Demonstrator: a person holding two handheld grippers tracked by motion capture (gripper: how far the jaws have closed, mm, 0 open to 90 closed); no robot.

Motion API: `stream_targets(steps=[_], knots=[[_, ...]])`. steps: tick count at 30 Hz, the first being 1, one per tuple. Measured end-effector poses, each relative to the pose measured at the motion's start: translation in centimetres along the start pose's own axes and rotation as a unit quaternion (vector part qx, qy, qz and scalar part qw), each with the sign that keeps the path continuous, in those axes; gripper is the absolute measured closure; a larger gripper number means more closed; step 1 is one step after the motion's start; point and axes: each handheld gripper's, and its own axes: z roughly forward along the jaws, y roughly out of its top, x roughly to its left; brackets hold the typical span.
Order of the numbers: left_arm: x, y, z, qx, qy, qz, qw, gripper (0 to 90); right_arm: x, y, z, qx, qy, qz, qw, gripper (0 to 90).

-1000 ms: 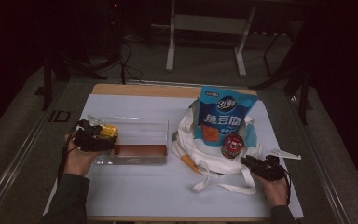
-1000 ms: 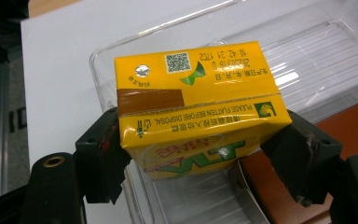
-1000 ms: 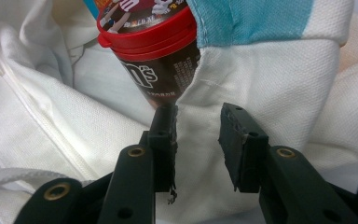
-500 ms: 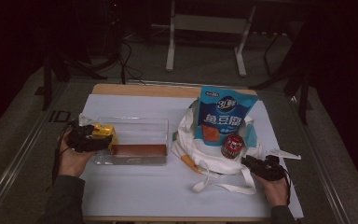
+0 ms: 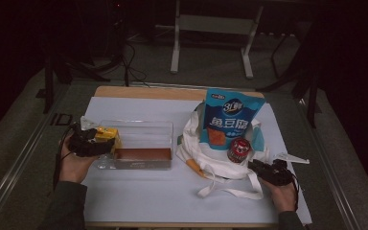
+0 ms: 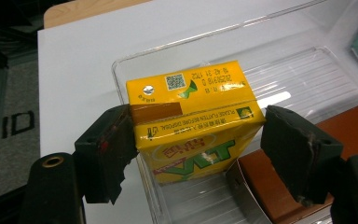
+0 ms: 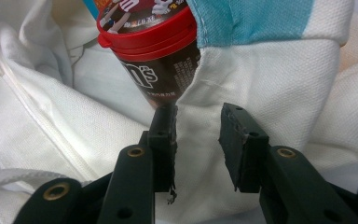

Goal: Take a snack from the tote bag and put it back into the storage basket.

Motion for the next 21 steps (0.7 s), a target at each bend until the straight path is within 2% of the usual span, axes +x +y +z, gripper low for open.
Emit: stream_targets(steps=[7,8,9,10,13,21], knots=[[-0.2,0.2,-0.4,0.009,0.008,-0.013,0.9998,27.3,0.0,0.0,0.0,0.000,0.001,0.001,1.0000,65.9],[-0.1,0.2,-0.7,0.003,0.012,-0.017,0.9998,31.8,0.0,0.0,0.0,0.000,0.001,0.001,1.0000,65.9],[0.1,0.3,-0.9,-0.003,0.002,-0.028,0.9996,41.0,0.0,0.0,0.0,0.000,0.001,0.001,1.0000,65.9],[0.2,0.3,-1.1,-0.005,-0.009,-0.038,0.9992,41.1,0.0,0.0,0.0,-0.001,0.001,0.001,1.0000,65.8],[0.2,0.3,-1.1,0.005,0.000,-0.022,0.9997,38.2,0.0,0.0,0.0,0.000,0.000,0.001,1.0000,65.8],[0.4,0.2,-1.2,-0.012,-0.006,-0.026,0.9996,37.0,0.0,0.0,0.0,0.000,0.001,0.000,1.0000,65.6]])
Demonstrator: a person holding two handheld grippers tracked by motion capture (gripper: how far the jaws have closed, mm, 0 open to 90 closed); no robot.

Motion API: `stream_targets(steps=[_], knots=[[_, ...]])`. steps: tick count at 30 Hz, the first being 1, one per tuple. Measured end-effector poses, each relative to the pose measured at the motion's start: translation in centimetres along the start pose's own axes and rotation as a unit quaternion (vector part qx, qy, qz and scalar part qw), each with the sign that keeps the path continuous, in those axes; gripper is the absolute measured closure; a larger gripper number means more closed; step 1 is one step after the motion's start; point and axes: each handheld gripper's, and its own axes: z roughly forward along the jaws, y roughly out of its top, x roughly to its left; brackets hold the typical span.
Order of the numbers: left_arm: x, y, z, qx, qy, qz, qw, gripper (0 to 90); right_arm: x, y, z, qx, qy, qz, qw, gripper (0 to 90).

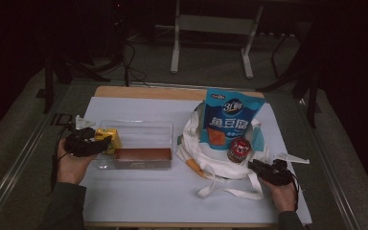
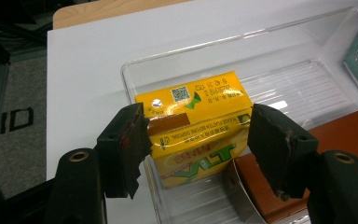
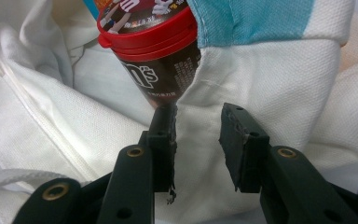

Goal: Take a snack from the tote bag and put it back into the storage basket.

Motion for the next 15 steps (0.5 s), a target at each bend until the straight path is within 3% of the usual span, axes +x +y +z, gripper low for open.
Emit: stream_targets(steps=[4,7,11,15], knots=[[-0.20,0.19,-0.11,-0.003,-0.001,0.012,0.9999,36.8,0.00,0.00,0.00,0.000,0.000,0.000,1.0000,65.5],[-0.39,0.38,-0.25,-0.004,-0.016,0.023,0.9996,35.3,0.01,0.00,-0.01,0.000,0.000,-0.001,1.0000,65.5],[-0.58,0.62,-0.42,-0.006,-0.010,0.037,0.9992,33.2,0.01,-0.01,-0.01,0.000,0.000,-0.001,1.0000,65.4],[-0.66,0.80,-0.75,-0.015,-0.017,0.047,0.9986,30.0,0.00,0.00,-0.01,0.000,0.000,0.000,1.0000,65.4]])
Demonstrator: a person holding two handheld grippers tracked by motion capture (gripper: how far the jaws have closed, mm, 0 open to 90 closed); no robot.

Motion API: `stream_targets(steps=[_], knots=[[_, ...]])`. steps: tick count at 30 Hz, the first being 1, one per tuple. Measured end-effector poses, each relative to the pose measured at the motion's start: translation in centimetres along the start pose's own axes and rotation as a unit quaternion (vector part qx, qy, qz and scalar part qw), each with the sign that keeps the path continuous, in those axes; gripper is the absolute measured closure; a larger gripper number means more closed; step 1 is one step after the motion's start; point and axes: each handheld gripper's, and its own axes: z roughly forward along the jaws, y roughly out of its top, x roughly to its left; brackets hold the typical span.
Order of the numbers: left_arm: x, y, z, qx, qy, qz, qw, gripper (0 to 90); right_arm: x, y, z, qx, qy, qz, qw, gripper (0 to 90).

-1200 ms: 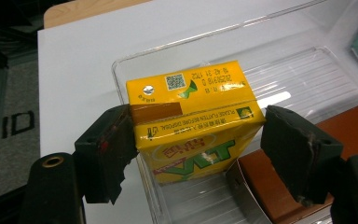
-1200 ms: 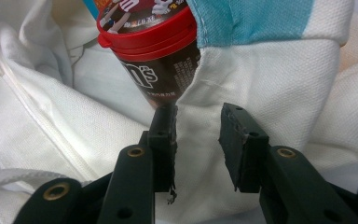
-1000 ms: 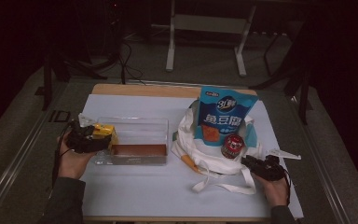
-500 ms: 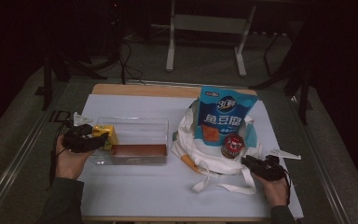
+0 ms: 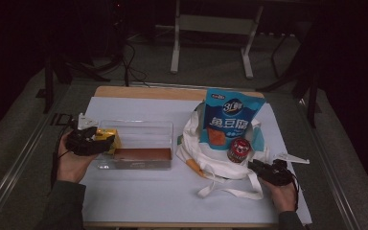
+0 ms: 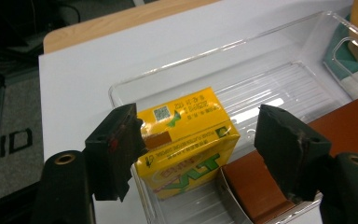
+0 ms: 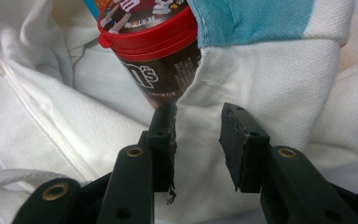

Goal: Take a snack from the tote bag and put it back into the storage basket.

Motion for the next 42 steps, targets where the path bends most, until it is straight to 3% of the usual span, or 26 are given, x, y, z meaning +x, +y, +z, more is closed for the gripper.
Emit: stream_targets(steps=[7,18,23,26,33,42], knots=[[-0.2,0.6,-0.5,-0.022,-0.024,0.001,0.9995,28.4,-0.1,0.0,0.0,0.000,0.003,0.002,1.0000,65.4],[-0.7,1.2,-0.8,-0.028,-0.045,0.020,0.9984,23.4,-0.1,0.0,0.0,0.000,0.002,0.001,1.0000,65.3],[-1.1,1.3,-0.6,-0.025,-0.061,0.036,0.9972,27.1,0.0,0.0,0.0,0.000,0.001,0.001,1.0000,65.3],[-1.3,1.4,-0.5,-0.027,-0.072,0.034,0.9965,31.6,0.0,0.0,0.0,0.000,0.001,0.001,1.0000,65.4],[-1.7,1.7,-0.4,-0.025,-0.069,0.042,0.9964,33.5,0.0,0.0,0.0,0.000,0.002,0.001,1.0000,65.3],[-2.5,2.1,0.0,-0.026,-0.083,0.053,0.9948,36.4,0.0,0.0,0.0,0.000,0.001,0.001,1.0000,65.4]])
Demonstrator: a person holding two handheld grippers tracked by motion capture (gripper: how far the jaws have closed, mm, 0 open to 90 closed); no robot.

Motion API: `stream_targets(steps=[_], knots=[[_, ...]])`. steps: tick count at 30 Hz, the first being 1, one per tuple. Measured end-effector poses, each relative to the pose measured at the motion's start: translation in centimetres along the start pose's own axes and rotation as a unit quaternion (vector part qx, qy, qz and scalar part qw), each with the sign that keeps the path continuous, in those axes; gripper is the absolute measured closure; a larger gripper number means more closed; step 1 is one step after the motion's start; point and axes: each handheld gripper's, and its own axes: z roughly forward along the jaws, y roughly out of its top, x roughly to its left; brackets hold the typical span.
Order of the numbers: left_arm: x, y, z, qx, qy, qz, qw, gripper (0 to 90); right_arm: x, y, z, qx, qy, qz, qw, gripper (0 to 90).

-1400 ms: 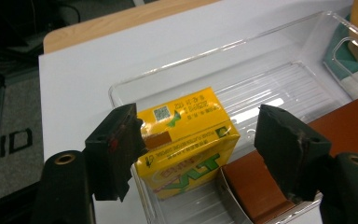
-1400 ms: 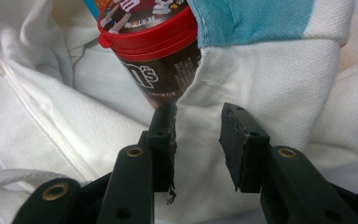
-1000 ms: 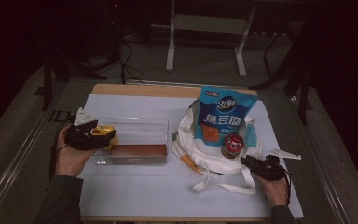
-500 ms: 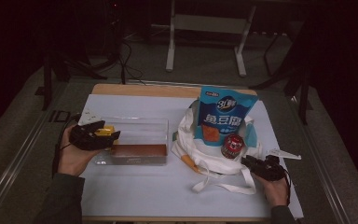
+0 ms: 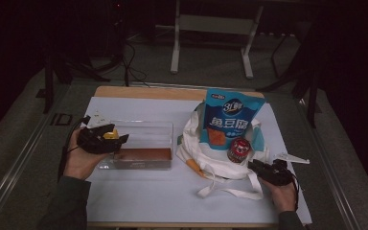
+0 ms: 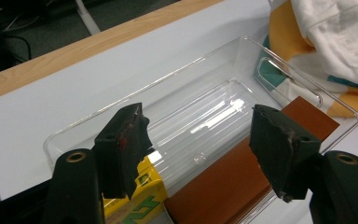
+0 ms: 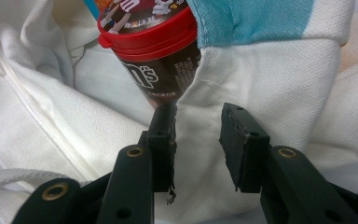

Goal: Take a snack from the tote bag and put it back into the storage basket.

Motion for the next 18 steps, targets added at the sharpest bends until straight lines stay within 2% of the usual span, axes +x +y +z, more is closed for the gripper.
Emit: stream_targets(steps=[5,14,18], knots=[[-0.5,0.3,0.3,0.000,-0.005,0.008,1.0000,37.1,0.0,0.0,0.0,0.001,0.001,0.000,1.0000,65.3],[-2.2,0.4,0.8,-0.014,-0.040,0.022,0.9989,41.1,0.1,0.2,0.0,0.004,-0.002,-0.006,1.0000,65.3],[-3.0,0.4,1.0,-0.018,-0.049,0.031,0.9982,41.3,0.4,0.3,-0.1,0.006,-0.012,-0.015,0.9998,65.3]])
